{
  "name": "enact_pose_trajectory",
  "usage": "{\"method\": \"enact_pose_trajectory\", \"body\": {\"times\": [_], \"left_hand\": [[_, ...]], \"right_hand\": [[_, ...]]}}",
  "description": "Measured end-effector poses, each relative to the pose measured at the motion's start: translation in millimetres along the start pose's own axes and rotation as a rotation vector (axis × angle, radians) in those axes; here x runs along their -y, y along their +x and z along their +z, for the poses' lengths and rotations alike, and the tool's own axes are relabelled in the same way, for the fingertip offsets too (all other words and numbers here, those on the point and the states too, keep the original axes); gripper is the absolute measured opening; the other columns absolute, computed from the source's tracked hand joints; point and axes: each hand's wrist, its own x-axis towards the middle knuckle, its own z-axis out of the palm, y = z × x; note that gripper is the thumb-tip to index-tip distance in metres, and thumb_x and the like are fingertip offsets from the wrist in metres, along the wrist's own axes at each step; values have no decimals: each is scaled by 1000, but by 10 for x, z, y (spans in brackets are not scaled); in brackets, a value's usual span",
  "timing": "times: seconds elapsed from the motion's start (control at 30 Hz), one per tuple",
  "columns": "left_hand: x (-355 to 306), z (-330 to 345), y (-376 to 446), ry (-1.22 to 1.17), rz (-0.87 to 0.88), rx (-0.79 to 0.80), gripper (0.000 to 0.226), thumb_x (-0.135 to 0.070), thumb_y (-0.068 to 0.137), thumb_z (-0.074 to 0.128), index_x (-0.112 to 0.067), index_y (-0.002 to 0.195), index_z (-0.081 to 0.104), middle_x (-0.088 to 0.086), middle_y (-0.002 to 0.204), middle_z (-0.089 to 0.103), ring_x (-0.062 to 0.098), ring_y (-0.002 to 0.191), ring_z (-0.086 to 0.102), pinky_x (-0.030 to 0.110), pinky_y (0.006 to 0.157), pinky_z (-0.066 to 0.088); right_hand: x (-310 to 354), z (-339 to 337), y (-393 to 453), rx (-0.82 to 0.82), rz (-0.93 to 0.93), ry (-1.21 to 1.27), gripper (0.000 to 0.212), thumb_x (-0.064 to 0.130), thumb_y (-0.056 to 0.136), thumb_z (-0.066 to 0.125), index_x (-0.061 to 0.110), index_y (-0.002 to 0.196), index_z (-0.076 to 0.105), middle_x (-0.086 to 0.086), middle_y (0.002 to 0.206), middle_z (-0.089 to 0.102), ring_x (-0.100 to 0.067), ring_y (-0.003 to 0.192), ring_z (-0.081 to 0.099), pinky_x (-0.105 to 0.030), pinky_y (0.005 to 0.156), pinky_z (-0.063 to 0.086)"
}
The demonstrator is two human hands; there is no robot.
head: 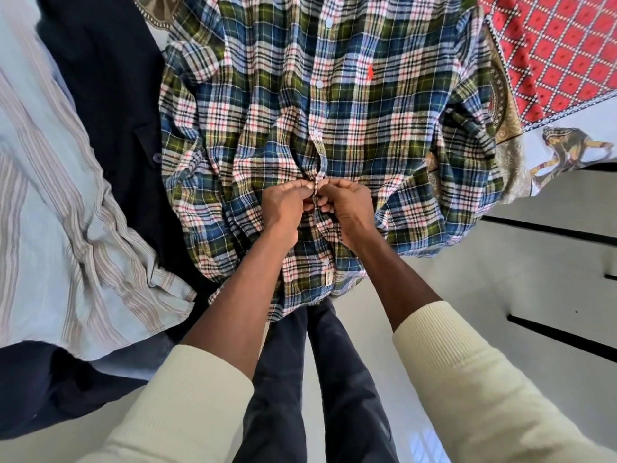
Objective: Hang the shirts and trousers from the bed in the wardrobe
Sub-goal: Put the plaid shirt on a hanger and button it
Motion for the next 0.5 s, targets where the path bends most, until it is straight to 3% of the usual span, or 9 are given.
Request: {"method": "enact_pose_trajectory", "body": {"times": [0.1, 0.2, 0.27, 0.33, 0.37, 0.43, 0.5], "left_hand": [[-34, -45, -4, 7, 8, 71, 11, -5, 93, 62, -10, 86, 69, 6, 90, 71, 21, 83, 68, 31, 78, 59], [-96, -80, -1, 68, 30, 115, 11, -10, 86, 72, 0, 91, 72, 12, 93, 73, 25, 86, 70, 35, 80, 60], [-148, -86, 29, 103, 22, 92, 24, -4, 84, 73, 7, 104, 67, 15, 98, 72, 28, 89, 71, 36, 79, 60], [-159, -84, 46, 154, 41, 95, 15, 2, 85, 69, 3, 100, 67, 10, 93, 70, 26, 87, 70, 34, 77, 60], [-152, -88, 40, 201, 70, 102, 6, 1, 87, 67, -3, 91, 67, 7, 90, 69, 22, 84, 69, 31, 74, 60], [-117, -114, 43, 315, 153, 114, 12, -7, 92, 64, -14, 82, 66, 6, 89, 70, 16, 74, 65, 24, 65, 56], [-70, -186, 82, 419, 220, 161, 12, -15, 96, 61, -13, 86, 68, 12, 87, 70, 20, 68, 56, 29, 64, 49]], "right_hand": [[-13, 37, -8, -13, -100, -138, 11, 2, 85, 65, 3, 74, 67, -4, 61, 62, -15, 55, 54, -26, 53, 47], [-41, 100, -13, -26, -201, -315, 11, 9, 90, 65, 2, 82, 70, -9, 74, 71, -29, 61, 63, -35, 55, 54], [-42, 121, -25, -28, -266, -437, 10, 5, 91, 63, 6, 83, 69, -7, 78, 70, -20, 64, 64, -23, 54, 53], [-25, 107, -26, -21, -316, -537, 16, 0, 91, 61, 10, 81, 67, -1, 75, 66, -9, 60, 56, -12, 50, 44], [-15, 93, -21, -12, -331, -569, 16, 0, 91, 60, 11, 81, 67, 1, 73, 64, -6, 57, 52, -11, 47, 40], [7, 60, 3, 13, -354, -601, 13, 0, 91, 61, 9, 84, 67, 4, 70, 60, -1, 51, 47, -10, 44, 36], [17, 14, 29, 64, -348, -629, 10, 2, 93, 61, 6, 88, 67, 4, 71, 60, 3, 46, 47, -10, 42, 35]]}}
